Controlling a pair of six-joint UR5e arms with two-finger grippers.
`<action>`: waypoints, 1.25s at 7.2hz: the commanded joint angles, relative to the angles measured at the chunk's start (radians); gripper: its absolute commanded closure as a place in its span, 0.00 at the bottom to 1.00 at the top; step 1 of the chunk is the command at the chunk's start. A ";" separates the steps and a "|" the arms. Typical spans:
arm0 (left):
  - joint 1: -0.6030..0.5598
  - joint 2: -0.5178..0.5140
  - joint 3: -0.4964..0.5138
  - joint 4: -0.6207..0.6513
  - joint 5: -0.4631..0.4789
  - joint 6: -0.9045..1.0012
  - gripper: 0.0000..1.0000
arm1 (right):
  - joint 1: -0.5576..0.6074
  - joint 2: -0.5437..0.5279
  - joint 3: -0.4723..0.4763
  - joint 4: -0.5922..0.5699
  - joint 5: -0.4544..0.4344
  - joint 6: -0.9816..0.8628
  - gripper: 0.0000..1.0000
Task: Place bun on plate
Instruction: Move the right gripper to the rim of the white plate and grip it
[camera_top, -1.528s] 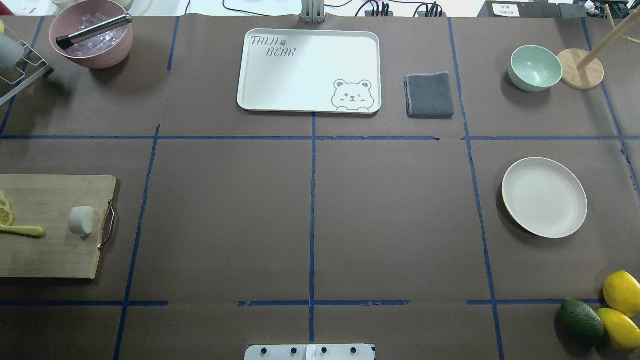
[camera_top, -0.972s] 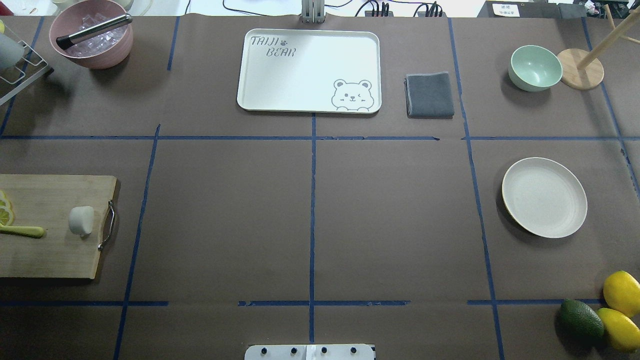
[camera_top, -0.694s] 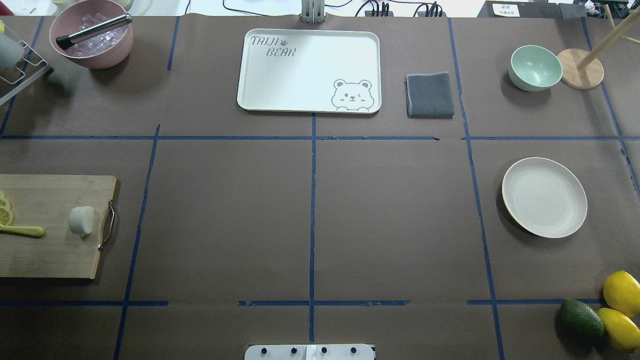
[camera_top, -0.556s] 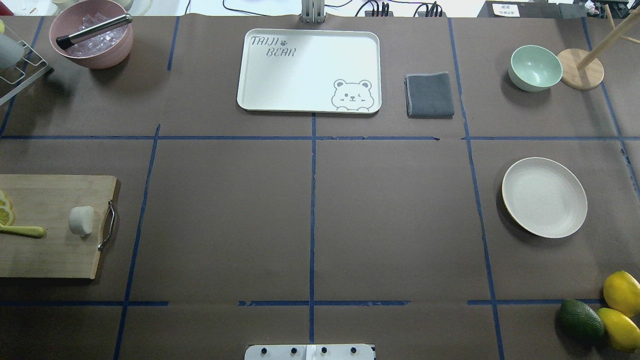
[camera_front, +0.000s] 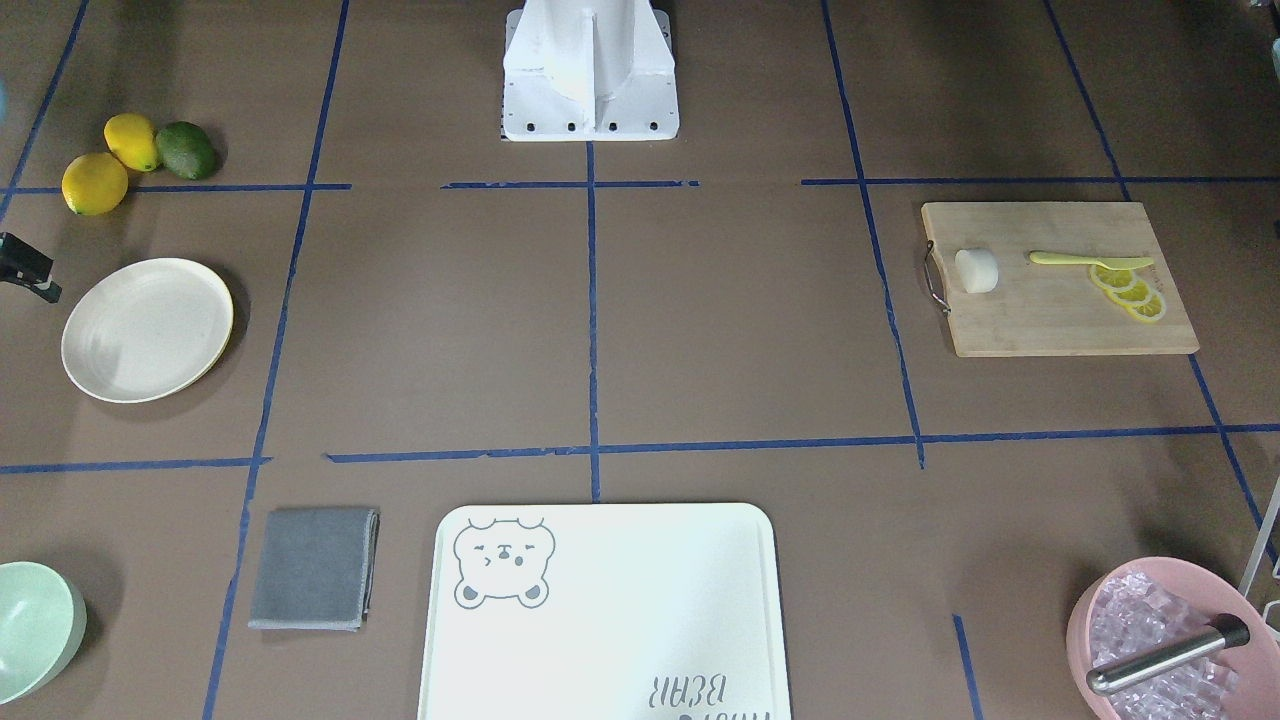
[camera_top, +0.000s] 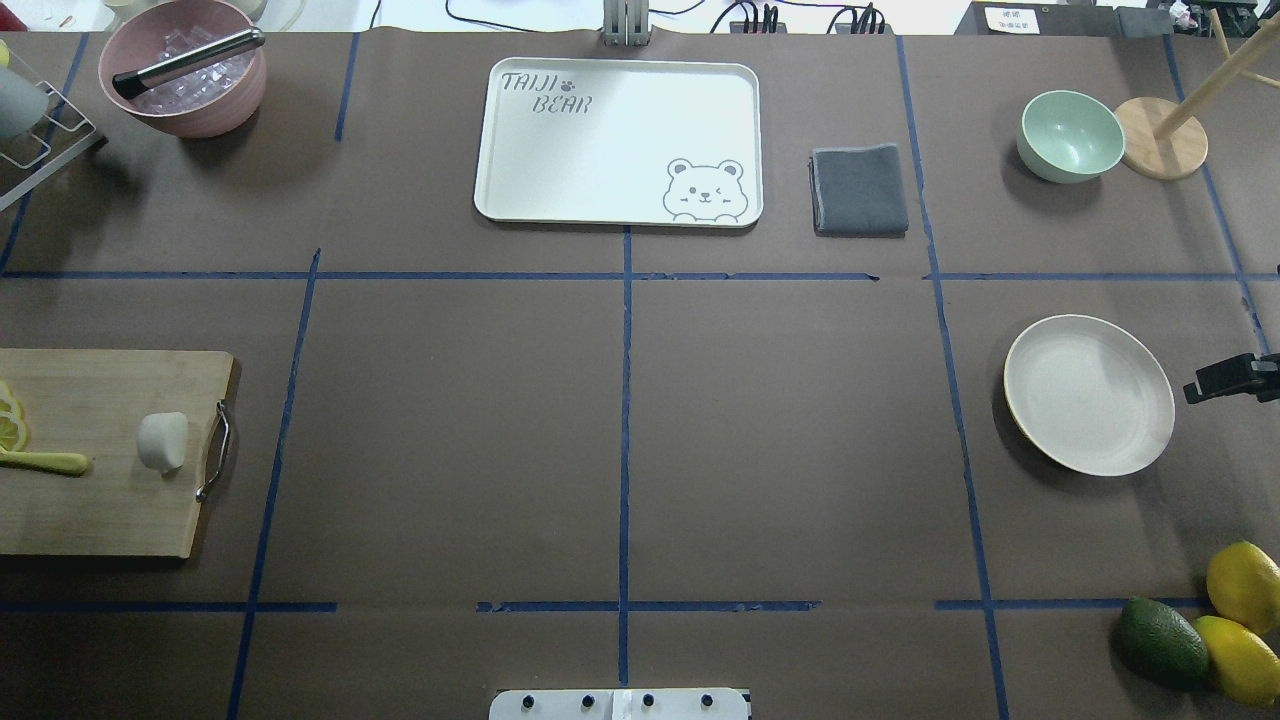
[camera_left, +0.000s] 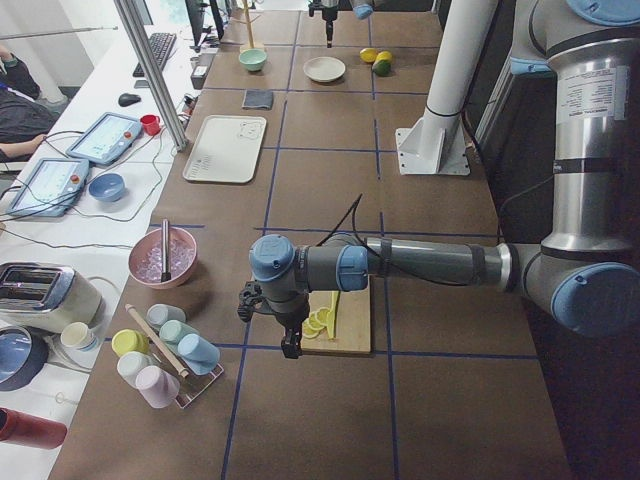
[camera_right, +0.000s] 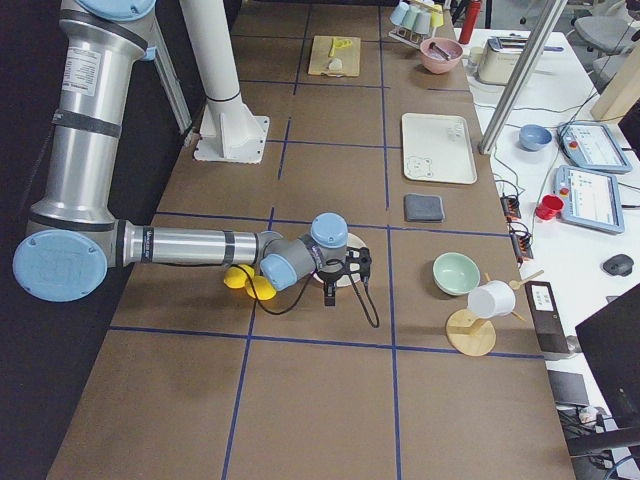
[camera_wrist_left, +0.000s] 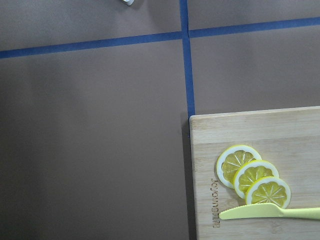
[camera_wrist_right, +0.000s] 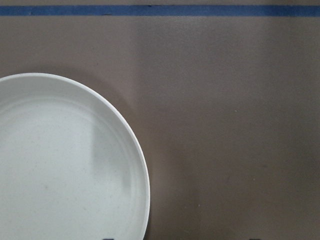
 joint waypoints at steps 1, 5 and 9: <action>0.000 0.001 0.004 0.002 0.000 0.000 0.00 | -0.064 0.026 -0.029 0.047 -0.050 0.059 0.08; 0.000 0.001 0.009 -0.001 0.000 0.000 0.00 | -0.098 0.046 -0.075 0.050 -0.061 0.066 0.40; 0.000 0.001 0.009 -0.002 0.000 0.000 0.00 | -0.098 0.066 -0.067 0.082 -0.049 0.066 1.00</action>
